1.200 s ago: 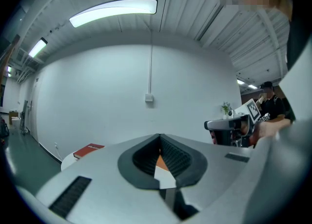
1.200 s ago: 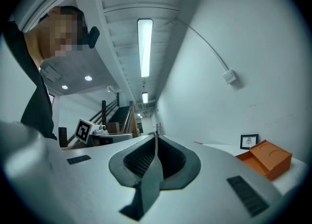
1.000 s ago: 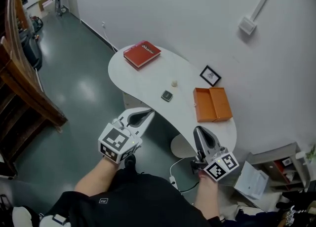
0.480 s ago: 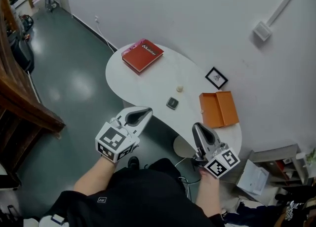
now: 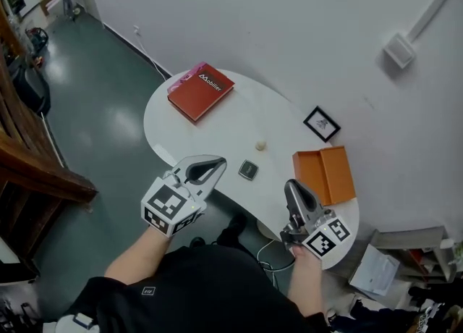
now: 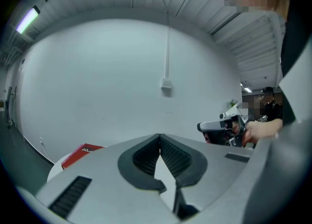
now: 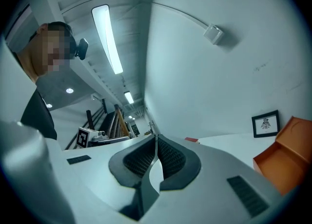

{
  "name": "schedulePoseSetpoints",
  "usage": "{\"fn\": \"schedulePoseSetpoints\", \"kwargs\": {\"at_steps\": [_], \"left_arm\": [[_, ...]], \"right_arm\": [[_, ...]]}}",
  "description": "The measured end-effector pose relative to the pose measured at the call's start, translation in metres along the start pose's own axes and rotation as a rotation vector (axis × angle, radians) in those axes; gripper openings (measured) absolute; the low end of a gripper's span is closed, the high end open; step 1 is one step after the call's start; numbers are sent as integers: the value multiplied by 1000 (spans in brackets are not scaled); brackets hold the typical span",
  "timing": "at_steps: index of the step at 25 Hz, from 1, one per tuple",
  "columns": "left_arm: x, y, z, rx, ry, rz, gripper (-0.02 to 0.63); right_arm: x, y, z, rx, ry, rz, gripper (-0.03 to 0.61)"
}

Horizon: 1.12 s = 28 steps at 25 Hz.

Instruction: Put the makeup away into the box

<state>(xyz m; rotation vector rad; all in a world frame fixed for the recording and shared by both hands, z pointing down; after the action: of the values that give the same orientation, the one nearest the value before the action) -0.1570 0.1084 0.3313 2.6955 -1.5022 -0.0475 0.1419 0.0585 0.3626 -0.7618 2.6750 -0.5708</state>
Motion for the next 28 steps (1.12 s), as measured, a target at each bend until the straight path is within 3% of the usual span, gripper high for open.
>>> {"fn": "schedulePoseSetpoints", "kwargs": {"at_steps": [7,16,21,28], "left_arm": [[73,20,-1,-3,36,8,12],[149,30,-1,-22,64,10,12],[183,40,-7,-4,98,-60,12],[218,76,-32,-56,151,-139,12]], "right_arm": [[32,-73,15,53,37,24,38],[51,-130,30,85,64,71,38],[47,-153,33,100,44,-10,38],[58,-167,13,82,82,-145,38]]}}
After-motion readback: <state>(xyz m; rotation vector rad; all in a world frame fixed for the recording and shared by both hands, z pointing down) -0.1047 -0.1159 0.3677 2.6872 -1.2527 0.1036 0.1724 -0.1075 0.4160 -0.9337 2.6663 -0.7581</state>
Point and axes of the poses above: the fingertips, and each gripper's own axes: x forward along the fingers, y to its left, z out of its top, the point moved 10 cm from there along -x, backward along the fingers, and after that the axes turned 10 degrees about -y, right-handed, at the moved point
